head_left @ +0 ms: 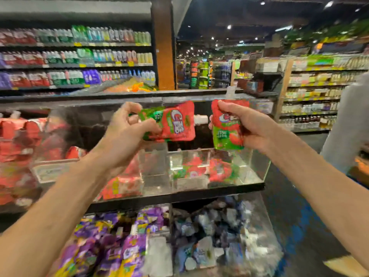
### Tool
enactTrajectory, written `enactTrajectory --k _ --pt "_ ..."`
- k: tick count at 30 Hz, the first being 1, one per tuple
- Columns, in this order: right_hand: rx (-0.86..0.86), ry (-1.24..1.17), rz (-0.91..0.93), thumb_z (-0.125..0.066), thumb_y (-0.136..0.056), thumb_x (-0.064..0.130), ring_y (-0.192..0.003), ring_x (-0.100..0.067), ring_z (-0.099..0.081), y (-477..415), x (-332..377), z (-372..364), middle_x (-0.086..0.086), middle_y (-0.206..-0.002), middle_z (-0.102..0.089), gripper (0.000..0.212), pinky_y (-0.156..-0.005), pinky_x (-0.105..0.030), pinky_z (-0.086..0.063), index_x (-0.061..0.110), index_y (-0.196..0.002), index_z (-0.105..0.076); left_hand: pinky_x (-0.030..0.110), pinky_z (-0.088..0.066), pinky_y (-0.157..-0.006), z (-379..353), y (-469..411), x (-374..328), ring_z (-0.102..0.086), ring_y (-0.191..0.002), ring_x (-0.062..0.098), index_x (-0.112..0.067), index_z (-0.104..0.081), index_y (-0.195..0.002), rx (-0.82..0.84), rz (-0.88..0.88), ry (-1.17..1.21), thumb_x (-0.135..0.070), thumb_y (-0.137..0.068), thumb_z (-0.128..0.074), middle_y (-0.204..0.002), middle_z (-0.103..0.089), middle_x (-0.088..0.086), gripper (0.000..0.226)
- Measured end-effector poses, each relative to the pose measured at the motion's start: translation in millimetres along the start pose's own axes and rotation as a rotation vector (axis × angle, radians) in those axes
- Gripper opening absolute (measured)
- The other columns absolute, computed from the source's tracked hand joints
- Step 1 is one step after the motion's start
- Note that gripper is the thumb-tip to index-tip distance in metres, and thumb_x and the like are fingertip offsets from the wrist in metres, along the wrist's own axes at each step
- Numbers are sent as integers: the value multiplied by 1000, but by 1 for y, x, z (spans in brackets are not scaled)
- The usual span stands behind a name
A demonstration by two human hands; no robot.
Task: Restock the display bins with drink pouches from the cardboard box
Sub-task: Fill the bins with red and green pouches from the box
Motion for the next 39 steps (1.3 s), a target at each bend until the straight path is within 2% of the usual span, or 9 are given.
enactTrajectory --k 3,6,12,15,18,23,25,29,39 --pt "82 -44 -40 -76 -68 9 -88 -28 -62 -9 7 30 -15 -85 -70 13 -100 -43 -48 11 -79 -70 44 -46 -72 -31 0 2 -50 -76 21 -27 -47 -85 -165 -144 -227 -18 -57 -77 -85 -51 11 42" --pt "174 -210 -82 -82 -18 -3 -88 -31 -49 -19 4 55 -16 -93 -43 87 -81 -40 -57 18 -95 -47 33 -37 -62 -54 -6 10 -40 -58 8 -28 -48 -82 -244 -163 -476 -29 -60 -83 -71 -46 -2 42" --pt "128 -72 -57 -49 -91 -13 -67 -19 -63 -15 20 61 -15 -92 -55 16 -52 -22 -56 3 -92 -53 35 -53 -75 -69 -16 12 -61 -88 14 -32 -53 -96 -181 -163 -778 -27 -72 -84 -93 -60 -1 39" --pt "50 180 92 -57 -97 -1 -65 -16 -69 -13 22 59 -12 -89 -68 18 -45 -22 -53 8 -113 -54 31 -49 -71 -78 -27 9 -57 -74 10 -24 -55 -101 -140 -307 -934 -16 -76 -81 -86 -59 -6 37" --pt "48 401 220 -54 -102 14 -80 -17 -73 -11 24 58 -7 -102 -72 31 -63 -37 -63 20 -130 -43 28 -43 -71 -82 -41 15 -56 -71 8 -27 -53 -104 -59 -348 -1032 -12 -77 -79 -88 -60 -6 40" --pt "0 620 193 -55 -102 26 -62 -11 -67 -24 35 57 5 -76 -72 28 -52 -33 -57 16 -125 -42 41 -53 -88 -92 -59 31 -62 -88 19 -24 -63 -118 87 -405 -1160 -5 -79 -77 -98 -63 -1 45" --pt "-35 761 93 -60 -98 30 -68 -17 -68 -31 35 55 -7 -93 -70 25 -55 -33 -54 15 -113 -47 40 -52 -91 -95 -66 39 -63 -95 22 -22 -66 -120 135 -379 -1213 -4 -81 -76 -106 -65 2 44" --pt "68 782 39 -54 -99 19 -44 -10 -61 -43 33 47 -13 -81 -65 12 -37 -18 -42 10 -91 -53 34 -51 -90 -97 -85 49 -62 -101 23 -21 -65 -123 197 -328 -1343 -1 -81 -74 -112 -64 4 48" --pt "126 1147 162 -51 -100 34 -72 -11 -67 -83 23 52 -2 -96 -68 30 -45 -16 -50 19 -122 -64 36 -48 -98 -97 -118 106 -56 -120 29 -24 -61 -134 493 105 -1677 -15 -90 -58 -134 -55 7 44"
Point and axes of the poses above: each hand's wrist, its own y-axis away from the middle knuckle, its own z-axis out of the back of the hand, x = y × z, the point moved 3 cm from there along -y, towards the middle knuckle
